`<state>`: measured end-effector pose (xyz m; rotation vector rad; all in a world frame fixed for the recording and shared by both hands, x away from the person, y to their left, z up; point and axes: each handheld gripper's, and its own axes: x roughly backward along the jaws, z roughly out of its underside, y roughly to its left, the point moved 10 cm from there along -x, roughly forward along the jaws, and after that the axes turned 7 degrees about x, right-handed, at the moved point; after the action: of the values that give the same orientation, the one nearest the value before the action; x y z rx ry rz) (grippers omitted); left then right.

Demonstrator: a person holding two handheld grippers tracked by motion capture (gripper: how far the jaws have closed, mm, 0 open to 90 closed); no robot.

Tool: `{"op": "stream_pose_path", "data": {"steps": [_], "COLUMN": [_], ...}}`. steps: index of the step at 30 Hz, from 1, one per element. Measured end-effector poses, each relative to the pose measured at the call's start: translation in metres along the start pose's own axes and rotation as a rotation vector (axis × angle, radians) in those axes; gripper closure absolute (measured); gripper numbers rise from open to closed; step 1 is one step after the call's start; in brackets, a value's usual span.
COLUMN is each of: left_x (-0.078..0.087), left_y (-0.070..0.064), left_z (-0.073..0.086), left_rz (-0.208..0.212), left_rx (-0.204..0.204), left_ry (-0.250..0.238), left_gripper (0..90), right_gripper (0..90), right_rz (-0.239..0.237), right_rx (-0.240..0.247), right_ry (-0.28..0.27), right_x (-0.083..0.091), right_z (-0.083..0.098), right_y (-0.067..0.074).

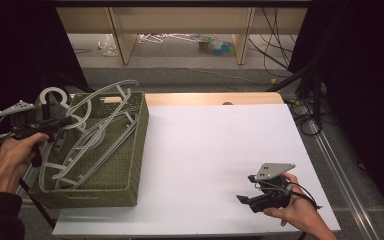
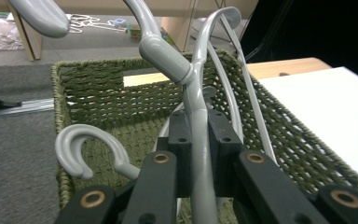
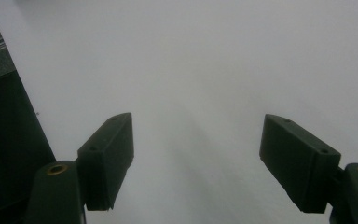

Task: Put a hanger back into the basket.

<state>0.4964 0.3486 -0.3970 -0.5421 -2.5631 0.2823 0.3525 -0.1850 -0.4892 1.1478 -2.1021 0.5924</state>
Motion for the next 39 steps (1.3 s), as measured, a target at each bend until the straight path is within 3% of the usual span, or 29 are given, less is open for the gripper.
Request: {"op": "stream_pose_path", "data": {"steps": [4,11,17,20,23,25,30,32,35,36,39], "left_x": [-0.004,-0.015,-0.017,-0.017,-0.018,-0.019,-0.031,-0.037,-0.039,-0.041,-0.039], "left_y": [0.003,0.009,0.008,0.015,0.018,0.017,0.013,0.01,0.016,0.016,0.021], "left_z": [-0.002,0.008,0.015,0.023,0.028,0.029,0.038,0.043,0.053,0.055,0.059], "left_rz": [-0.024,-0.039,-0.031,-0.049,-0.033,-0.028,-0.058,-0.056,-0.079,-0.074,-0.08], "left_rx": [-0.044,-0.038,-0.11,-0.111,-0.075,-0.073,-0.141,-0.151,-0.179,-0.135,-0.091], "left_ry": [-0.005,0.02,0.045,0.066,0.055,0.064,0.14,0.159,0.229,0.208,0.206], "left_gripper": [81.3,81.2,81.2,81.3,81.2,81.1,80.9,80.7,80.6,80.4,79.1], "right_gripper": [26.7,26.8,26.8,26.9,27.0,27.1,27.1,27.1,27.1,27.1,27.1], "right_rz": [-0.007,0.001,0.001,0.006,-0.002,-0.001,-0.003,0.004,0.007,-0.006,-0.003], "right_rx": [0.004,0.005,-0.004,-0.001,-0.008,-0.009,-0.008,0.0,0.011,0.007,-0.003], "right_ry": [0.011,-0.006,-0.003,-0.005,0.0,0.0,0.001,-0.003,-0.009,0.008,0.01], "right_x": [0.002,0.001,0.002,0.002,0.002,0.002,0.002,0.002,0.002,0.004,0.003], "right_z": [0.001,0.0,0.001,0.0,0.001,0.001,0.001,0.001,0.001,0.002,0.002], "right_y": [-0.001,-0.001,-0.002,-0.003,-0.001,-0.002,-0.002,-0.003,-0.004,-0.003,-0.003]}}
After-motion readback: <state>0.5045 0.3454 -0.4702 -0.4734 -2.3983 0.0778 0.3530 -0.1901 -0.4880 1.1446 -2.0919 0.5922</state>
